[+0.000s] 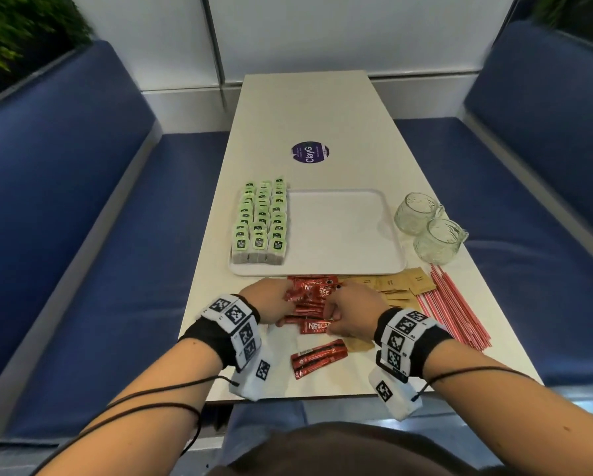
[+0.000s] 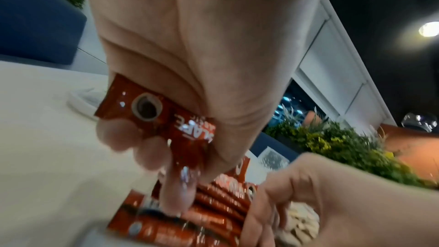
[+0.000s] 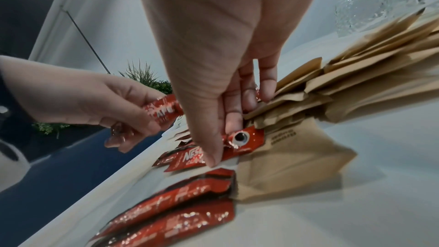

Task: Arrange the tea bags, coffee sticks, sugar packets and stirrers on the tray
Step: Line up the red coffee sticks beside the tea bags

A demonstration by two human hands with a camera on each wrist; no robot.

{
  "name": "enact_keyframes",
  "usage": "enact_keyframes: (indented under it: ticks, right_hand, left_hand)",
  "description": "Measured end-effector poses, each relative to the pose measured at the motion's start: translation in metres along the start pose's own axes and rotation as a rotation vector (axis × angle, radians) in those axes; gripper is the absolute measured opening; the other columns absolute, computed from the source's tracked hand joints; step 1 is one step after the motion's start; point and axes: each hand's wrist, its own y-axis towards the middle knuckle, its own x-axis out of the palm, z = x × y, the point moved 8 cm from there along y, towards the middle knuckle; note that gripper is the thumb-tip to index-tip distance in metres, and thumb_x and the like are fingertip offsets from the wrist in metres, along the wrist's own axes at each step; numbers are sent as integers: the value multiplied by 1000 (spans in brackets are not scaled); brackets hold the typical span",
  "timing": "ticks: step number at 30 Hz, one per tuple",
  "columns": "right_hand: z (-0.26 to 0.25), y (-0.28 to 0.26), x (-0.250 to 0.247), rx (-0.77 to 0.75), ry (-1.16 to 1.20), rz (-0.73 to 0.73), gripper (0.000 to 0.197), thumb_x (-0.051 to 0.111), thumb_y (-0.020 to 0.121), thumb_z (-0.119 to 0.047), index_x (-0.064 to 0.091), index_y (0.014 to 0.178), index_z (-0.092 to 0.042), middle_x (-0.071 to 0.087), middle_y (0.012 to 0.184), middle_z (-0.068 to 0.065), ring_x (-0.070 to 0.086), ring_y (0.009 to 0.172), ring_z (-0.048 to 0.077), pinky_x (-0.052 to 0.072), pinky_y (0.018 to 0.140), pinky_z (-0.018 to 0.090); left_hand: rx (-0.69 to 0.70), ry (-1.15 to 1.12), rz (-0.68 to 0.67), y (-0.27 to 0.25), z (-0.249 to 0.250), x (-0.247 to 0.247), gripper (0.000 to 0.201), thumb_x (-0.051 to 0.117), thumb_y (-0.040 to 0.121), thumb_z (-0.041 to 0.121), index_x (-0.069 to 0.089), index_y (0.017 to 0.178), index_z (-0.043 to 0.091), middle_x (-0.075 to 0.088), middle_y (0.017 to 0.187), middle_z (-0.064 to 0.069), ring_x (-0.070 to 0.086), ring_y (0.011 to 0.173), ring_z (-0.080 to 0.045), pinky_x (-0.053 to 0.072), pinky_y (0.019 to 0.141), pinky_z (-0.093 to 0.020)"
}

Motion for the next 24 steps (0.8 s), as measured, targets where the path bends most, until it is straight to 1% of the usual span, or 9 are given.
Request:
enact_keyframes:
  ticks: [2,5,8,12,14,16,19,22,24]
  right_hand:
    - [-4,1,1,-22,7,-13,20,75,77,-33,73,96,-27,59,91,-9,54,88,11,43,73,26]
    - [-9,4,1,-67,57,-35,11,75,77,-29,74,87,-25,65,84,-11,59,81,8,44,70,22]
    - [-9,12,-12,-77,250,-40,11,76,76,-26,70,85,-23,68,79,-9,61,72,6,50,67,23]
    - [-7,32,-43,-73,411,23,13,74,77,-25,65,85,-20,69,80,-2,60,68,9,50,67,29]
    - [-7,46,-56,-74,456,40,14,75,77,-25,65,86,-19,69,80,-1,60,67,10,49,64,27]
    - [-7,57,-63,-79,504,24,15,75,78,-22,65,88,-16,70,78,0,59,63,9,49,62,27]
    - [-12,70,-68,-111,587,-11,13,73,81,-17,66,90,-14,70,76,3,60,62,12,51,65,31]
    - [-15,83,-72,-139,634,-36,11,70,84,-12,67,94,-10,70,76,11,59,59,15,52,64,31]
    - [-12,93,-77,-143,594,-23,10,69,85,-11,67,95,-9,69,74,7,58,56,15,51,62,31]
  left_hand:
    - [-8,-158,1,-5,-1,-10,12,50,97,25,58,103,17,73,73,0,67,66,-14,49,58,-25]
    - [-17,-368,79,-10,-4,-25,10,46,99,20,55,96,16,71,73,0,66,64,-14,47,55,-23]
    - [-72,-567,147,-8,-15,-30,8,45,99,17,51,94,13,52,64,0,43,49,-12,33,44,-22]
    - [-34,-670,159,2,-22,-30,31,62,92,45,62,95,14,41,53,8,37,43,-8,30,42,-22]
    - [1,-636,177,7,-23,-36,31,67,88,47,69,99,19,48,49,14,42,42,-1,33,45,-21]
    - [9,-599,243,12,-27,-47,20,71,87,37,72,97,20,60,56,18,52,52,4,41,54,-23]
    - [1,-603,331,17,-31,-64,13,71,87,26,73,92,14,72,82,5,64,78,-12,47,75,-30]
    - [6,-607,374,23,-31,-80,11,72,83,22,68,93,16,64,71,6,58,62,-5,43,60,-24]
    - [5,-666,338,32,-31,-84,6,70,85,19,66,90,17,58,61,12,50,46,4,38,49,-16]
